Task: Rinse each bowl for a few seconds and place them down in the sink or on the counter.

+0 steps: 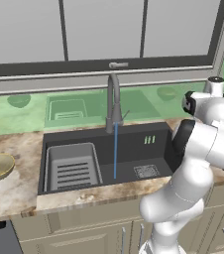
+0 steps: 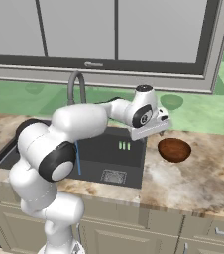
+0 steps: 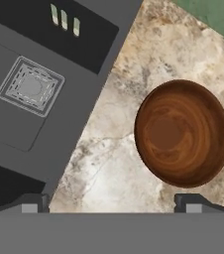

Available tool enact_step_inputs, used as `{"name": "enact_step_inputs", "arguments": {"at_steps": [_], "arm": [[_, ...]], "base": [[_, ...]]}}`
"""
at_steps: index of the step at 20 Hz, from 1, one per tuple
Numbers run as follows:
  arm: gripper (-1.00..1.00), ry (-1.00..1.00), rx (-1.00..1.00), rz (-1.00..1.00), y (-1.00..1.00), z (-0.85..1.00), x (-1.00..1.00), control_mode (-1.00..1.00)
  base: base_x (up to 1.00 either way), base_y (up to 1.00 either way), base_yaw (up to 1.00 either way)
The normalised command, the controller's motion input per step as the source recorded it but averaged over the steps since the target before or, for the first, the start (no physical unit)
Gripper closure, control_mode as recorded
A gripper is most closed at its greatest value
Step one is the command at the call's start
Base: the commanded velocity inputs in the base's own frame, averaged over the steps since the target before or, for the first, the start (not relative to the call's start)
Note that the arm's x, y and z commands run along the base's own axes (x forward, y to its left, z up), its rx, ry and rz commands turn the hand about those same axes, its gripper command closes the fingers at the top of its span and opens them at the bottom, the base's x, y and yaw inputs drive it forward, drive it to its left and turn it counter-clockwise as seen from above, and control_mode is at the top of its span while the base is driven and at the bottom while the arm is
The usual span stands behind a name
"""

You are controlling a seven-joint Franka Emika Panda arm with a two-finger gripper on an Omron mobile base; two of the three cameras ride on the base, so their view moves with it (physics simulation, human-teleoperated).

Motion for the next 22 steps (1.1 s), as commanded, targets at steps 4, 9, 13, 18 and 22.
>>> {"name": "enact_step_inputs", "arguments": {"at_steps": [4,9,13,18,22], "arm": [[-1.0,-0.02,0.0,0.04,-0.07,-0.1,0.0,-1.0],[-1.0,-0.01,-0.01,0.05,-0.07,-0.09,0.02,-1.0],[-1.0,0.0,-0.01,0.04,-0.05,-0.1,0.02,-1.0],[-1.0,0.0,-0.01,0.04,-0.02,-0.09,0.03,-1.0],[-1.0,0.0,-0.01,0.05,-0.03,-0.09,0.03,-1.0]], "base": [[0.0,0.0,0.0],[0.0,0.0,0.0],[0.0,0.0,0.0],[0.0,0.0,0.0],[0.0,0.0,0.0]]}}
